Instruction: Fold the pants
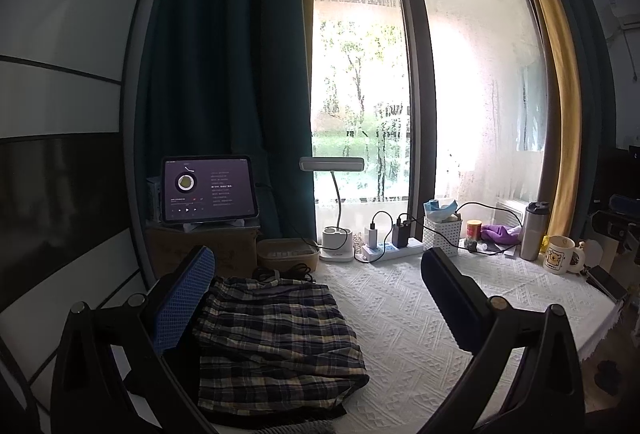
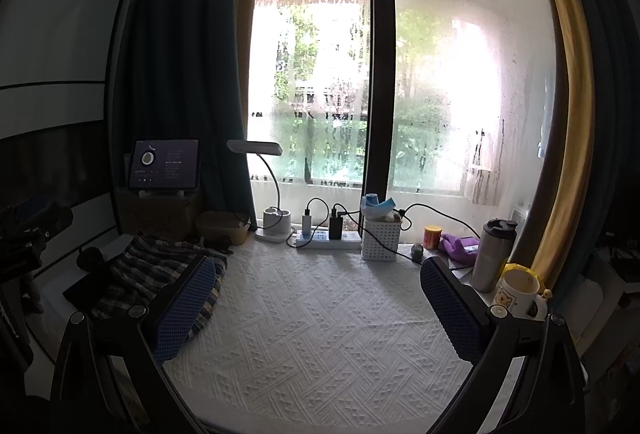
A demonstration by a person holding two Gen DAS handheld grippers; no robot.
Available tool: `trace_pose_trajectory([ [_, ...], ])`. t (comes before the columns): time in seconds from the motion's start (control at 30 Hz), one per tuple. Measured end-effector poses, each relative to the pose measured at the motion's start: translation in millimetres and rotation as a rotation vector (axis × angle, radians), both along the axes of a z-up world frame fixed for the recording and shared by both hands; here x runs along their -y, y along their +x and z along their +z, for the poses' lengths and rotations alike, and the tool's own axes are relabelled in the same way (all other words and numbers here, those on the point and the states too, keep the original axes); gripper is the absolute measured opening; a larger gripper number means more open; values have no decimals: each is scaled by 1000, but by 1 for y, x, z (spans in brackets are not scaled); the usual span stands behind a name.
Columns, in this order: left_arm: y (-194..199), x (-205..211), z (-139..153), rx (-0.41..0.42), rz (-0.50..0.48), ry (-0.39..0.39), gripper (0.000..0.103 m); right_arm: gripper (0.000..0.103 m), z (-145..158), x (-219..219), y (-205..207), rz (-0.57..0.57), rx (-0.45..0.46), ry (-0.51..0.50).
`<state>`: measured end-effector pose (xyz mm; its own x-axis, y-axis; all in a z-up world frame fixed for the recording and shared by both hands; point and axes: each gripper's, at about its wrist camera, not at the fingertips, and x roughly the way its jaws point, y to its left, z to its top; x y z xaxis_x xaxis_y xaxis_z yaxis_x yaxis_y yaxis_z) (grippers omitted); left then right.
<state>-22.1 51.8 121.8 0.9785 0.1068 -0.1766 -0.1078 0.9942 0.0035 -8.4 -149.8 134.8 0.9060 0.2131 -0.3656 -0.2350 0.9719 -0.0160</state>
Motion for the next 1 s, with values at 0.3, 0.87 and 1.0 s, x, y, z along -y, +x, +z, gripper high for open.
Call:
trace_pose_trajectory([
  [0.3, -2, 3, 0, 2, -3, 2, 102, 103, 0, 2, 0, 1, 0, 0],
  [0.87, -2, 8, 0, -2, -2, 12, 102, 103, -1, 2, -1, 0, -3, -1],
  [1.0, -2, 10, 0, -3, -1, 13, 102, 103, -2, 1, -1, 0, -3, -3],
])
